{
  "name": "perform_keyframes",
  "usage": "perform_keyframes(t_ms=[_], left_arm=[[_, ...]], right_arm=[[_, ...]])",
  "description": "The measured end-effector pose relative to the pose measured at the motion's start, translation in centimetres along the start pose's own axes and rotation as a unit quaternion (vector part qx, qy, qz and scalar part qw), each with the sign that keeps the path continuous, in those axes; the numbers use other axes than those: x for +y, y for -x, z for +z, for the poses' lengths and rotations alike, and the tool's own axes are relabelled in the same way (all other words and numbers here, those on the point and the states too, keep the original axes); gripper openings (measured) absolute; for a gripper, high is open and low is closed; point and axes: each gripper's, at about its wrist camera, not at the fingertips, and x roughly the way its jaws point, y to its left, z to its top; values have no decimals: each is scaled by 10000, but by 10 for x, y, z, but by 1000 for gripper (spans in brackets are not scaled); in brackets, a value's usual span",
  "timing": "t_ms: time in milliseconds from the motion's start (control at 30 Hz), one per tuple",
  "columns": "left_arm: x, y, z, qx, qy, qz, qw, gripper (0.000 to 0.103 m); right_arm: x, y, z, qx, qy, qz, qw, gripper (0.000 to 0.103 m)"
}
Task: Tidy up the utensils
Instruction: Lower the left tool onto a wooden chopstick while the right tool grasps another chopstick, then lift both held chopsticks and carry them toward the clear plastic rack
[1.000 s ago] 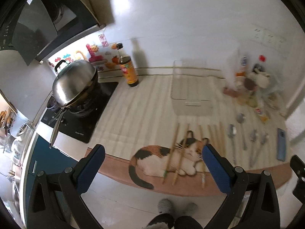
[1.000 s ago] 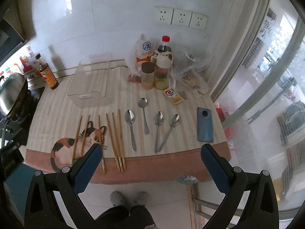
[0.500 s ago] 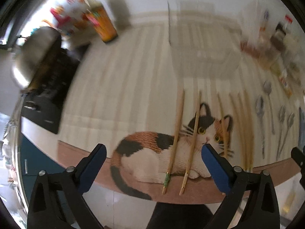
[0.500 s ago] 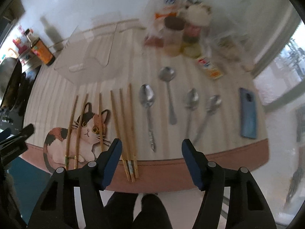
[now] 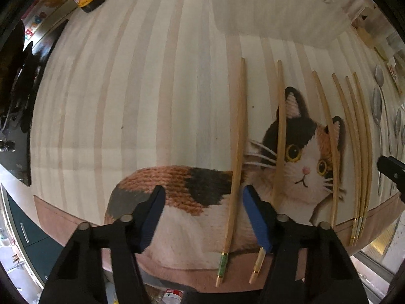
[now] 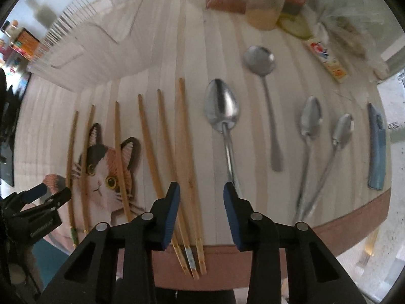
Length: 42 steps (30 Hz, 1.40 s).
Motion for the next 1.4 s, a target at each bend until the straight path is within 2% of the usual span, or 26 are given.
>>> perform_keyframes(t_ms=[133,200,267,300,333,367,500,633,933,1133,1233,1400], left_arm=[[-5,0,0,-81,-54,-158,9998,54],[-6,-1,2,-117,-109,-242,9996,50],[-7,2,4,-108,-145,-304,9994,39],[-9,4,3,-127,-188,-306,9993,35],[-12,6,3,-139,-212,-305,9992,24],[-12,7,3,-126,-217,-317,9992,17],[2,10,21,-34,-87,-389,9992,6],[12,13,28,68,-59,-597,9982,7],[26,13,38,55,-291,-646,9975,9],[13,7,25,4,-329,-570,9978,9],[4,7,19,-87,-401,-441,9982,5],[-1,10,9,-182,-249,-270,9992,4]], right_arm=[[6,-21,7,264,38,-257,9993,23],[9,-25,8,252,70,-314,9992,19],[14,-31,10,297,185,-412,9985,7],[17,-32,9,334,194,-481,9981,7],[18,-33,8,374,209,-557,9975,7],[18,-34,6,428,203,-596,9971,7],[16,-40,-5,631,129,-630,9959,7],[15,-45,-5,754,0,-729,9945,7],[17,-50,-7,886,-52,-826,9926,8],[18,-45,-8,893,-26,-902,9919,9],[25,-44,-8,886,80,-1012,9909,9],[27,-38,-14,674,69,-991,9928,7]])
